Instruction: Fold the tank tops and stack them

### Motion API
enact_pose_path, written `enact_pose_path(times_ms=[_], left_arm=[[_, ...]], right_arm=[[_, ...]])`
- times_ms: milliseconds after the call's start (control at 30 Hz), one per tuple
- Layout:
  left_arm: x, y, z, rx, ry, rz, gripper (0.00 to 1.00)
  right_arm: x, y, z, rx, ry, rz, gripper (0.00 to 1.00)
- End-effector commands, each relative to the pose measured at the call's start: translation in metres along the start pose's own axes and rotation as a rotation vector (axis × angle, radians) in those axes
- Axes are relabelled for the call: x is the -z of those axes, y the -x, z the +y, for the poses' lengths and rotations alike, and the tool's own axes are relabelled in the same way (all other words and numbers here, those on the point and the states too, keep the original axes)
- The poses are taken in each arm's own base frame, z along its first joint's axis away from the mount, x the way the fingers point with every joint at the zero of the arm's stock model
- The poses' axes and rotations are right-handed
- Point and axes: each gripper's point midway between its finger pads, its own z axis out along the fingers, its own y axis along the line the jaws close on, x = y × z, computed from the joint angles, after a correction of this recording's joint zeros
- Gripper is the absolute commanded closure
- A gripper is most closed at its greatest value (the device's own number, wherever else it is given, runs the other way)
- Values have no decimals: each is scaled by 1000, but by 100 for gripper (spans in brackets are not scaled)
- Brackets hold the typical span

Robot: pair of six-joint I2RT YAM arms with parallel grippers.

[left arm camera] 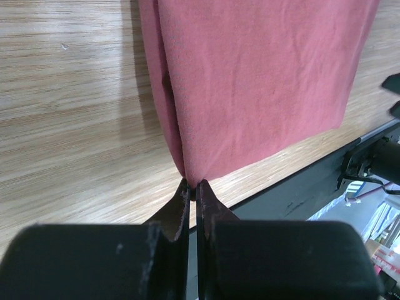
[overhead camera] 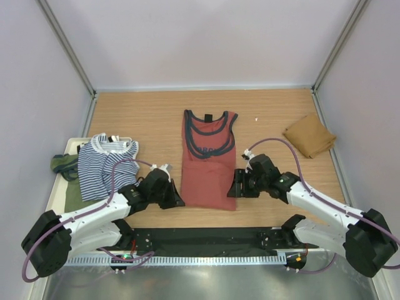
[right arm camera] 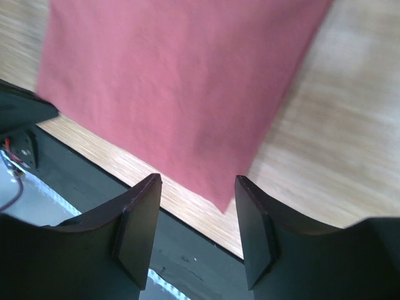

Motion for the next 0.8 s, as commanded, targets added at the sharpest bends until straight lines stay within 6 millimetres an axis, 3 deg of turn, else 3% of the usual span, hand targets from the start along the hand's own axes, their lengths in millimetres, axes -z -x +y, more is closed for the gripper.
enact_pose_path(times_ms=[0,100,300,667,767], left_arm=[[1,2,-8,-3,-45,-5,100],[0,0,-5,-4,-38,1,100],[-1,0,-7,-5,-48,5,100],[-2,-3,-5,2,-47,11,100],[-2,-4,-5,4,-48,16,100]], right_arm=[[3,-17,-5,-75,8,-18,40],[2,-31,-12,-98,11,-10,39],[-5,-40,-9,-111,54,21,43],[-18,-52,-4,-133,105,69,59],[-19,-56,-3,-133,112,82,72]])
